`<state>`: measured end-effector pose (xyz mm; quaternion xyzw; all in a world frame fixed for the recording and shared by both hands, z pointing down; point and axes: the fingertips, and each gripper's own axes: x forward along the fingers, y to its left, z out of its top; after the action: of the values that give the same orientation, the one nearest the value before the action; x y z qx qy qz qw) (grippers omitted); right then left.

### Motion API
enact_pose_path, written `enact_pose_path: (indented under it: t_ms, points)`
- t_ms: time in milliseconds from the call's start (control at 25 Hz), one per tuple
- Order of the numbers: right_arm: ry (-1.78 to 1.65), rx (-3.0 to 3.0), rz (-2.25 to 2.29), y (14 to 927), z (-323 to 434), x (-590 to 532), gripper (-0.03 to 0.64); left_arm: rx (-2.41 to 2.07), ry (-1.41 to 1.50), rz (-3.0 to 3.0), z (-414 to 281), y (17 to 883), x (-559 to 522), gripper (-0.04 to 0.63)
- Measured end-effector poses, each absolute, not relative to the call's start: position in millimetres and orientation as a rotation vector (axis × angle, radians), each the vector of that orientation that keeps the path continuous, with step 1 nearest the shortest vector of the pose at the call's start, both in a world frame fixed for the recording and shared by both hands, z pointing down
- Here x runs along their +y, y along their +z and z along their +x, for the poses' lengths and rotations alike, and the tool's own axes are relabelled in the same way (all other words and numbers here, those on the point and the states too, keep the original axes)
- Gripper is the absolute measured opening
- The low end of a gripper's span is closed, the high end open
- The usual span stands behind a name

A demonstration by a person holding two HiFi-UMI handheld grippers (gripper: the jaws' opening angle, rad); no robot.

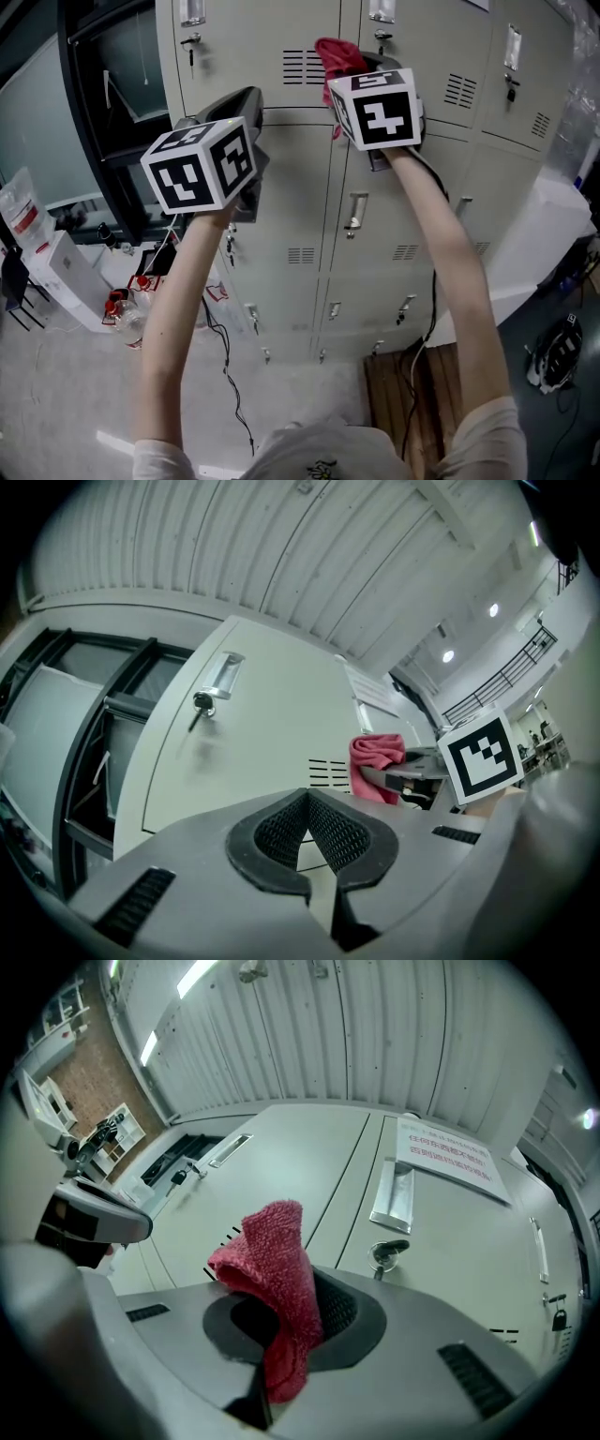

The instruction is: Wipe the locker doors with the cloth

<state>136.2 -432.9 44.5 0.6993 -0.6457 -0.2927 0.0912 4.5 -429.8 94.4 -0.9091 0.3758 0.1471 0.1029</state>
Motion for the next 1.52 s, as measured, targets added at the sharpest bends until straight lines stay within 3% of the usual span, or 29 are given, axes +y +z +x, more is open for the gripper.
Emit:
enact_pose_path:
  t_ms: [360,840,1160,1520]
  points:
    - [-0.898,-1.969,2.055,44.4,145.3,-424.5,0.031,1.141,0.434,-2.658,27.2,96.6,-422.7,0.017]
    - [-0.988,-2.182,2.037,63.2,134.8,-391.1,0.031,1.246,0.368,-2.558,8.2,134.6,-404.9,0.016]
    - [-1.147,-2.196,2.05,182.3,119.6,-321.0,0.032,1.272,0.526,-2.586,-12.4,216.0,-363.5,0.017]
    - [-0.723,-2.476,1.971,335.0,88.6,-297.2,0.031,1.453,0.425,-2.445,-24.0,330.6,-308.2,0.016]
